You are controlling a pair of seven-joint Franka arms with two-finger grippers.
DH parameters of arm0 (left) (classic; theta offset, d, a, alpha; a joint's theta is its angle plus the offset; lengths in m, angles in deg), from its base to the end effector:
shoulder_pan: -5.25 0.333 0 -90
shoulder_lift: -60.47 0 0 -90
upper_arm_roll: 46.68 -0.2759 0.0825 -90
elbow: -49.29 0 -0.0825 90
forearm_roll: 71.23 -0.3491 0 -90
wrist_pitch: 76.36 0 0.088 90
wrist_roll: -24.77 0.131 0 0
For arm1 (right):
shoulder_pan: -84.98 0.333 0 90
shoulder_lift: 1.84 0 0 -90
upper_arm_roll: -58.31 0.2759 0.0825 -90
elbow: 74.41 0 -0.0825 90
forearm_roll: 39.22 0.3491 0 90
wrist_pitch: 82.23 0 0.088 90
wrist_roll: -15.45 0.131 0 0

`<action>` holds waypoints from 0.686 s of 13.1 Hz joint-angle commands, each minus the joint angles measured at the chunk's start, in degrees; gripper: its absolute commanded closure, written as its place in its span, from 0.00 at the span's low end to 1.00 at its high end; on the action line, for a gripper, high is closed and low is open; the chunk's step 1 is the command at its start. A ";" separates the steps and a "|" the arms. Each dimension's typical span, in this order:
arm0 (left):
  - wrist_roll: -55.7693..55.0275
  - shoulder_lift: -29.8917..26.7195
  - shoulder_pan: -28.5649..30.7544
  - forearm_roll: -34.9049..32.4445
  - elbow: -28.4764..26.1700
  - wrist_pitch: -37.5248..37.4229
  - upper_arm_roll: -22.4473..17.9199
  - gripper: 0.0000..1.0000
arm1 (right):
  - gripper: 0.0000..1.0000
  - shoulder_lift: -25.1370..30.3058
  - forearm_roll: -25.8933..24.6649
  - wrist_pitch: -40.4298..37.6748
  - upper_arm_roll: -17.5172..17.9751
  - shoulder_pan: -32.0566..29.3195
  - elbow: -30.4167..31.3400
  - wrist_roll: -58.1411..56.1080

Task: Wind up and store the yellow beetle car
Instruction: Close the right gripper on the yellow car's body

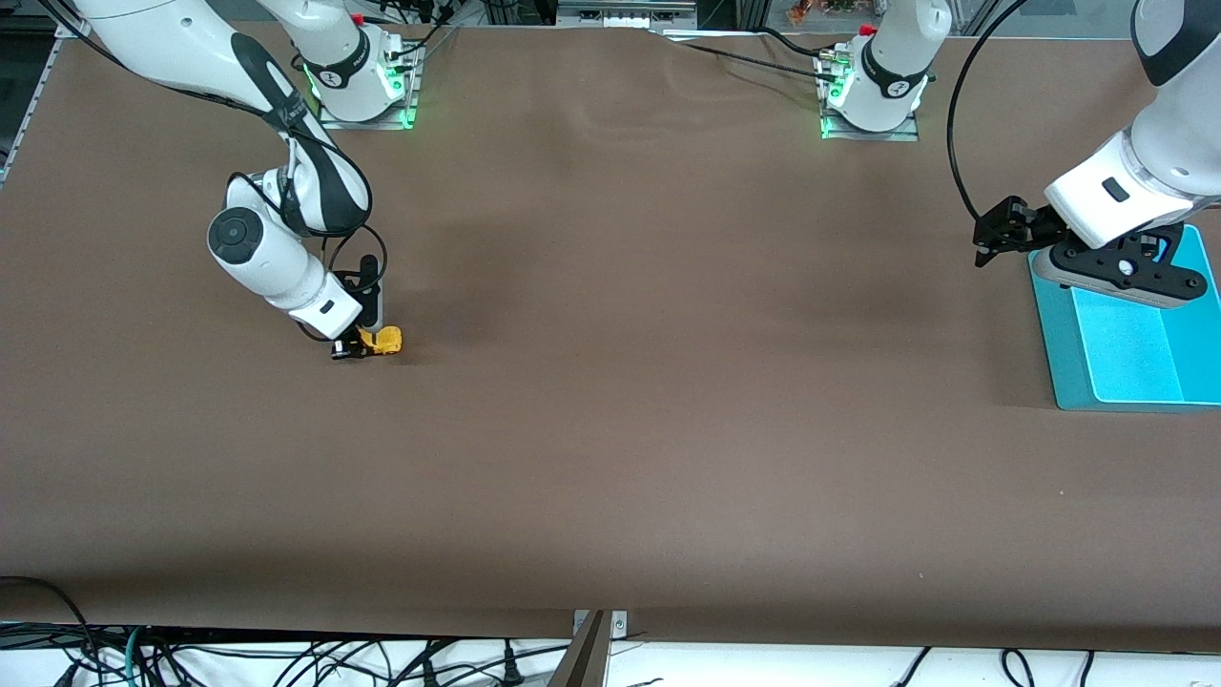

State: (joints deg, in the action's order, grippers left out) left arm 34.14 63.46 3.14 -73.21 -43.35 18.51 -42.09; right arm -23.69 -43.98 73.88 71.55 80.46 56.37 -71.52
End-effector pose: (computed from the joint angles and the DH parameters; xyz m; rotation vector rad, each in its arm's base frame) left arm 0.5354 -0.0578 0.5201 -3.0804 0.4397 0.0215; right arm 0.5033 0.0856 0.1663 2.0351 2.3778 0.1370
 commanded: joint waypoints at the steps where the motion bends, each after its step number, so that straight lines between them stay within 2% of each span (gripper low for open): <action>1: -0.49 0.61 -0.36 -0.66 1.67 -0.82 0.59 0.00 | 1.00 0.84 -0.43 -1.50 0.64 -0.67 -0.61 0.91; 5: -0.49 0.52 -0.35 -0.66 1.67 -1.08 1.38 0.00 | 1.00 1.20 -0.25 -8.97 3.45 -0.41 -5.61 6.79; 9: -0.49 0.44 -0.27 -0.66 1.58 -1.35 1.39 0.00 | 1.00 -1.87 -0.87 -8.29 3.72 -0.32 -5.72 8.48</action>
State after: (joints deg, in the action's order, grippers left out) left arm 34.14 63.46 3.01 -73.21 -43.33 18.50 -40.83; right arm -23.74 -43.97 64.98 74.95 80.64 50.76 -63.97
